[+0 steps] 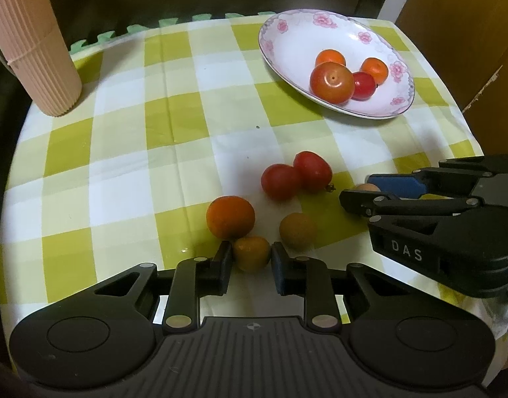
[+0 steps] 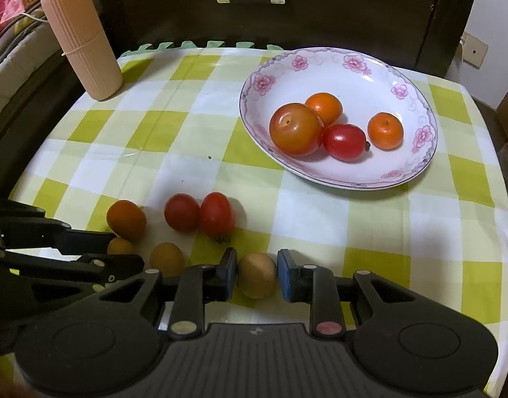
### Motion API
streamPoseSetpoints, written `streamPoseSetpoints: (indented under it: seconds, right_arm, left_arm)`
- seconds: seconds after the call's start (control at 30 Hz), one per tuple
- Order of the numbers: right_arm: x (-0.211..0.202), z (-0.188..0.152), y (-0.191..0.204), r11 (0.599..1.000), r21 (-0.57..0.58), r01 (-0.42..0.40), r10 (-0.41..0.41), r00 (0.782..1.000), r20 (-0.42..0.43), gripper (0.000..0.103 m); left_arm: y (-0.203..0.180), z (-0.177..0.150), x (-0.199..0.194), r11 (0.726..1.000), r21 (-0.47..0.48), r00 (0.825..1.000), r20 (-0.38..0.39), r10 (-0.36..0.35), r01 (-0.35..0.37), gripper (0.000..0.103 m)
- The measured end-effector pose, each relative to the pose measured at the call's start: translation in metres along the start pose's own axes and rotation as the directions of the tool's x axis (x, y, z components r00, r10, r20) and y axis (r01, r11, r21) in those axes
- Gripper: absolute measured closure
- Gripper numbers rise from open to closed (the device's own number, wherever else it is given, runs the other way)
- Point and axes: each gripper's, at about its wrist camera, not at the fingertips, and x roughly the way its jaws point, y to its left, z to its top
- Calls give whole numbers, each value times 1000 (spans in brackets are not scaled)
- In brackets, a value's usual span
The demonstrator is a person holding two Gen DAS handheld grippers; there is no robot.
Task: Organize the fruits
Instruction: 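Grasp a small brown round fruit with the right gripper while the left grasps a small orange fruit, then hold the brown fruit and orange fruit in both grippers above the table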
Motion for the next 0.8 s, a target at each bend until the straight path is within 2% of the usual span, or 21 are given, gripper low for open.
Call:
streamPoseSetpoints:
  seconds: [0.23, 0.43, 0.53, 0.77, 0.8]
  right_arm:
    - [-13, -9, -1, 1000, -15, -6, 6, 1000, -4, 78]
    - [-33, -27, -1, 1000, -20, -19, 18, 1000, -18, 78]
    - [-37, -40, 4, 999, -43, -10, 8, 999, -42, 78]
    - [-32, -62, 10, 997, -80, -19, 12, 997, -79, 77]
    - [-33, -62, 8, 997, -77, -28, 22, 997, -78, 77]
  left_arm:
    - [0, -12, -10, 1000, 27, 1000, -10, -5, 5, 70]
    - [-2, -26, -16, 999, 43, 999, -25, -30, 31, 70]
    - [-6, -32, -13, 998, 65, 999, -35, -17, 19, 70]
    - [-9, -34, -10, 995, 100, 1000, -27, 4, -1, 65]
    - [-8, -33, -12, 995, 96, 1000, -23, 2, 0, 61]
